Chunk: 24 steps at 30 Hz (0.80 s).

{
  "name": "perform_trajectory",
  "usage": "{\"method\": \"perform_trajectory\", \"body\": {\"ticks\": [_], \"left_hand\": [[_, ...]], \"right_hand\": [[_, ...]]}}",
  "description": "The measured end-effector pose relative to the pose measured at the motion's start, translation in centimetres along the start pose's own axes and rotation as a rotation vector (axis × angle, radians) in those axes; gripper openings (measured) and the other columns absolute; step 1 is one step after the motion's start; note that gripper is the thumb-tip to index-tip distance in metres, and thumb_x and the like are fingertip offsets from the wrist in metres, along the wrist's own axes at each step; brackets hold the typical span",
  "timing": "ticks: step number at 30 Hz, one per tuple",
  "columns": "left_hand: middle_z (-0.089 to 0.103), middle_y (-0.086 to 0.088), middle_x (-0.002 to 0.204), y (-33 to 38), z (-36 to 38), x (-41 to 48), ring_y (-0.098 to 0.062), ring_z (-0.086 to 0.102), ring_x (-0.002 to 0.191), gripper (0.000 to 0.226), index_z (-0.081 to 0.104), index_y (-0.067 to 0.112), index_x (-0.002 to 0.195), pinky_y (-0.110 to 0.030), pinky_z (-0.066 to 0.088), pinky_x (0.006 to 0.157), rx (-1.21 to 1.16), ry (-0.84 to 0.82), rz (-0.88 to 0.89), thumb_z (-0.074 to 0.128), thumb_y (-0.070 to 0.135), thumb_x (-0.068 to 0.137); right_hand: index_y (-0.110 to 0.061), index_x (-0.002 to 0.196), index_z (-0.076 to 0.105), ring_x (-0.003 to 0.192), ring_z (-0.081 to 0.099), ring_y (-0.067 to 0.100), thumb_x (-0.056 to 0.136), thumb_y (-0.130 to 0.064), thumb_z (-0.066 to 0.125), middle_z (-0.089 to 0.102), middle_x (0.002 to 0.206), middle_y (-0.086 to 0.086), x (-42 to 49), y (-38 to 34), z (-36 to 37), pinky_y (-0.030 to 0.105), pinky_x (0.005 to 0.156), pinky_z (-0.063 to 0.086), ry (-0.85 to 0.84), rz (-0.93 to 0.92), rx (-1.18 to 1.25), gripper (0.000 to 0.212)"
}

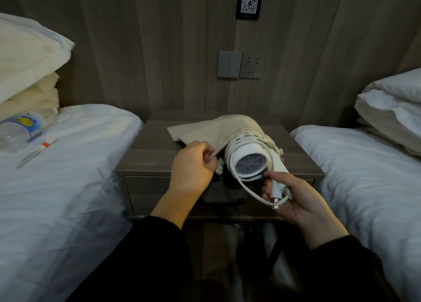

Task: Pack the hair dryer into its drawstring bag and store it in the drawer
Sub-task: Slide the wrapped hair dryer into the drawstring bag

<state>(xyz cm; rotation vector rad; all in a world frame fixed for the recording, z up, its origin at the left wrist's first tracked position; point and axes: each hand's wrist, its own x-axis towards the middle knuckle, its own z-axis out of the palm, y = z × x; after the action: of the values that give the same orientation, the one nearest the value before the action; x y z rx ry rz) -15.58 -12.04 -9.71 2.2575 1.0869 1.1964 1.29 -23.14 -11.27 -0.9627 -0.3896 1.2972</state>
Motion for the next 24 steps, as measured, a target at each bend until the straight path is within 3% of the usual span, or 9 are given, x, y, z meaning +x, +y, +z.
{"method": "perform_trajectory", "body": {"ticks": [2,5,7,15,19,24], "left_hand": [[0.052,0.01,0.068,0.0,0.5,-0.1,-0.013,0.054,0.064,0.002,0.063,0.014,0.081,-0.026,0.048,0.06,-0.036,-0.004,-0.08,0.065,0.013,0.081],[0.05,0.012,0.067,0.5,0.9,-0.1,-0.006,0.05,0.061,0.01,0.058,0.016,0.076,-0.01,0.037,0.053,-0.068,-0.028,-0.033,0.066,0.012,0.082],[0.051,0.01,0.071,0.6,0.8,0.0,-0.006,0.05,0.065,0.013,0.057,0.015,0.074,-0.009,0.039,0.057,-0.105,-0.032,0.0,0.066,0.01,0.082],[0.058,-0.001,0.075,0.0,0.0,0.5,-0.011,0.053,0.068,0.011,0.059,0.008,0.073,-0.013,0.042,0.06,-0.331,-0.045,-0.033,0.066,0.006,0.082],[0.065,-0.01,0.08,-0.9,-0.7,0.7,-0.018,0.06,0.075,0.008,0.061,0.007,0.076,-0.02,0.045,0.065,-0.298,-0.136,-0.045,0.067,0.006,0.081],[0.065,0.001,0.085,-1.3,-1.5,1.6,-0.01,0.059,0.078,0.006,0.062,0.019,0.08,-0.018,0.044,0.068,-0.243,-0.258,-0.142,0.062,0.014,0.085]], "right_hand": [[-0.003,0.079,0.055,0.039,0.053,0.014,0.086,-0.007,0.048,0.053,0.047,0.005,0.1,0.3,0.2,0.022,0.043,0.05,0.043,-0.005,0.056,0.01],[-0.003,0.075,0.056,0.038,0.055,0.013,0.088,-0.008,0.049,0.055,0.046,0.005,0.1,0.6,0.7,0.021,0.042,0.05,0.103,0.001,0.145,0.015],[-0.003,0.075,0.055,0.037,0.055,0.013,0.089,-0.007,0.05,0.055,0.046,0.005,0.1,0.6,1.2,0.022,0.042,0.051,0.116,-0.011,0.153,0.015],[-0.001,0.078,0.055,0.038,0.055,0.015,0.086,-0.004,0.055,0.055,0.045,0.006,0.3,-0.2,1.9,0.025,0.043,0.053,0.162,-0.08,-0.104,0.009],[0.0,0.078,0.054,0.037,0.054,0.016,0.087,-0.004,0.054,0.054,0.045,0.007,0.8,-0.8,2.0,0.025,0.043,0.051,0.16,-0.032,-0.205,0.01],[0.0,0.079,0.052,0.037,0.052,0.017,0.088,-0.004,0.052,0.051,0.049,0.01,1.5,-1.8,2.4,0.025,0.042,0.051,0.153,0.046,-0.289,0.01]]}}
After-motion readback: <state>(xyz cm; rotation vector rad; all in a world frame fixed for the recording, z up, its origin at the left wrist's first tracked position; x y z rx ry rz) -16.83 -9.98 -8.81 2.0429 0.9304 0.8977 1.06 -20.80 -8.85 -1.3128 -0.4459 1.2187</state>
